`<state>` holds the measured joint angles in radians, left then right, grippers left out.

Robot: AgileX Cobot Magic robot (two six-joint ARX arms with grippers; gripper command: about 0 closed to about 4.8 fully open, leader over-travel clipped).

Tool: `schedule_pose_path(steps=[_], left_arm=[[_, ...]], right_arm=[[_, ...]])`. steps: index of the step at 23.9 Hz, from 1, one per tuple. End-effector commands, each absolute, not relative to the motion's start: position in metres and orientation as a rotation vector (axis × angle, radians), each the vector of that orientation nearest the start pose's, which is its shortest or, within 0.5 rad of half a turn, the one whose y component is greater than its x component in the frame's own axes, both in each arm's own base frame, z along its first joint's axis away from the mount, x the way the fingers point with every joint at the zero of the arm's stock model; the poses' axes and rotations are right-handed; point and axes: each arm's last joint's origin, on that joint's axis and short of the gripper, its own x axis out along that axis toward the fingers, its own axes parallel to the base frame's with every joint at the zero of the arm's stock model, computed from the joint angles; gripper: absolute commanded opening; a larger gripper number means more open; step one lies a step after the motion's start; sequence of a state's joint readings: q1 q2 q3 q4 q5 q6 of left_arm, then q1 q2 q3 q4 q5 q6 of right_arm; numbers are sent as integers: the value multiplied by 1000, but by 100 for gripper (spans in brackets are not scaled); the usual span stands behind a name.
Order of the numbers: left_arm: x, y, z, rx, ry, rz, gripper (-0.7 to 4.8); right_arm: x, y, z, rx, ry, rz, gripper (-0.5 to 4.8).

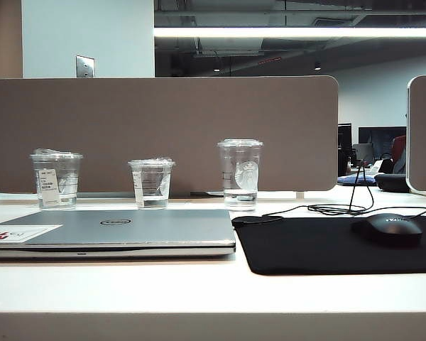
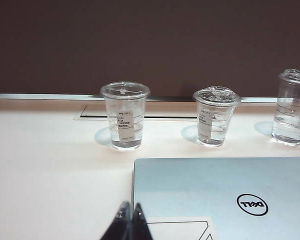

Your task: Pick up the coffee cup on the middle and place it on the right side of the laptop.

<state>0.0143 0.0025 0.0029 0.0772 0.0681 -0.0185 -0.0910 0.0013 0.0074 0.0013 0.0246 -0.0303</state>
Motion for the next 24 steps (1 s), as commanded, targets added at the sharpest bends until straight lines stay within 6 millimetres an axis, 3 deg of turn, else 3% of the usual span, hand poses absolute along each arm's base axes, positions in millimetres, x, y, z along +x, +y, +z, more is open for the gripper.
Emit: schedule_pose_path(steps=[1, 24], left_arm=[[97, -1, 174, -15, -87, -54, -5], [97, -7, 173, -15, -86, -112, -5]], right_arm=[[97, -10, 166, -28, -20, -115, -1], [97, -10, 166, -28, -20, -115, -1]])
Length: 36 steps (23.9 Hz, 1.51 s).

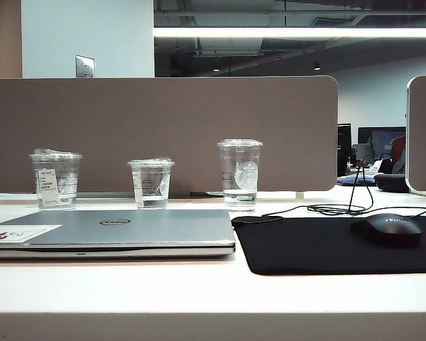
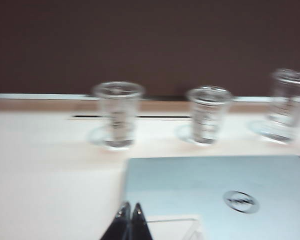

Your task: Pick up the coffee cup on the middle and place it on the right side of the laptop.

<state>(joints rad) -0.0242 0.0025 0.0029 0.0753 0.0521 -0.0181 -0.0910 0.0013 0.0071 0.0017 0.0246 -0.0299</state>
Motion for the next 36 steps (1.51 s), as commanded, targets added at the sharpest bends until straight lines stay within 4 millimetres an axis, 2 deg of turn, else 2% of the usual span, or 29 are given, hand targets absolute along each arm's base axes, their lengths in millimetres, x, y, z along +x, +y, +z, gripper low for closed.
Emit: schedule_pose_path(steps=[1, 18, 23, 27, 33, 35, 36], left_arm=[[97, -8, 173, -16, -86, -121, -5], [97, -8, 174, -16, -87, -124, -5], [96, -8, 181, -25, -164, -131, -5], [96, -10, 181, -36, -158, -174, -5], [95, -9, 184, -109, -141, -156, -5], [89, -7, 199, -118, -92, -104, -5], [84, -6, 213, -125, -85, -78, -5]], right_arm=[[97, -10, 166, -28, -20, -115, -1], [97, -9, 167, -28, -34, -114, -1], [97, -9, 168, -27, -40, -114, -1], [97, -9, 170, -25, -68, -115, -1], [97, -9, 170, 242, -78, -105, -2], [94, -9, 185, 349, -142, -87, -5], [90, -9, 200, 395, -182, -76, -5]])
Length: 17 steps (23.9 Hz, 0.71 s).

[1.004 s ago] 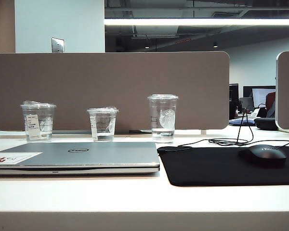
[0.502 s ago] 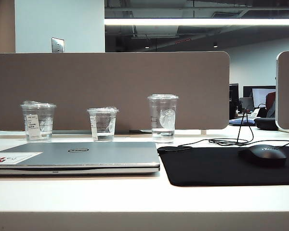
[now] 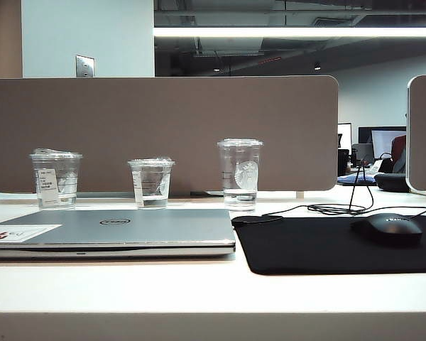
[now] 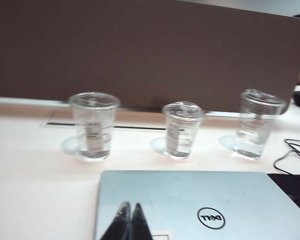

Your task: Pick up the coffee cup on the middle and place it on the right side of the laptop.

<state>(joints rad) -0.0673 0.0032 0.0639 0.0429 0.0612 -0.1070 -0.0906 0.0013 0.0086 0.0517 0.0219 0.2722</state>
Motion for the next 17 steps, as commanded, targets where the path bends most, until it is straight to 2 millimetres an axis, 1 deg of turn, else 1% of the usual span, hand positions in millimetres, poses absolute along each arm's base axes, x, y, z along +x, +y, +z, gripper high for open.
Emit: schedule_pose_path(steps=[1, 2, 3, 4, 6, 8, 9, 10, 11, 12, 14, 15, 16, 17], left_arm=[[81, -6, 224, -147, -90, -79, -5], [77, -6, 242, -182, -106, -86, -5], [76, -6, 251, -186, -114, -92, -5], [77, -6, 269, -188, -122, -98, -5], [80, -6, 285, -188, -115, -98, -5], [90, -7, 302, -183, -89, -96, -5], [101, -8, 312, -159, -61, -98, -5], [112, -9, 319, -137, -28, -98, -5], [129, -10, 326, -102, 17, -95, -5], [148, -12, 330, -79, 62, -96, -5], [172, -14, 333, -77, 92, -115, -5], [191, -17, 335, -80, 105, -164, -5], [201, -19, 335, -81, 112, -196, -5], [216, -23, 338, -83, 128, -227, -5]], right_arm=[[86, -8, 217, 413, -222, -64, -5], [82, -8, 238, 401, -259, -57, -5], [81, -8, 252, 381, -270, -57, -5], [85, -8, 272, 335, -263, -53, -5], [93, -8, 291, 299, -237, -24, -5], [108, -7, 313, 279, -191, 38, -5], [120, -6, 328, 266, -161, 98, -5], [129, -6, 338, 256, -150, 124, -5], [134, -5, 349, 233, -166, 133, -5], [138, -3, 361, 171, -215, 137, -5], [147, 0, 371, 131, -244, 156, -5], [158, 2, 378, 119, -234, 176, -5], [165, 3, 381, 109, -219, 189, -5], [178, 7, 385, 98, -191, 225, -5]])
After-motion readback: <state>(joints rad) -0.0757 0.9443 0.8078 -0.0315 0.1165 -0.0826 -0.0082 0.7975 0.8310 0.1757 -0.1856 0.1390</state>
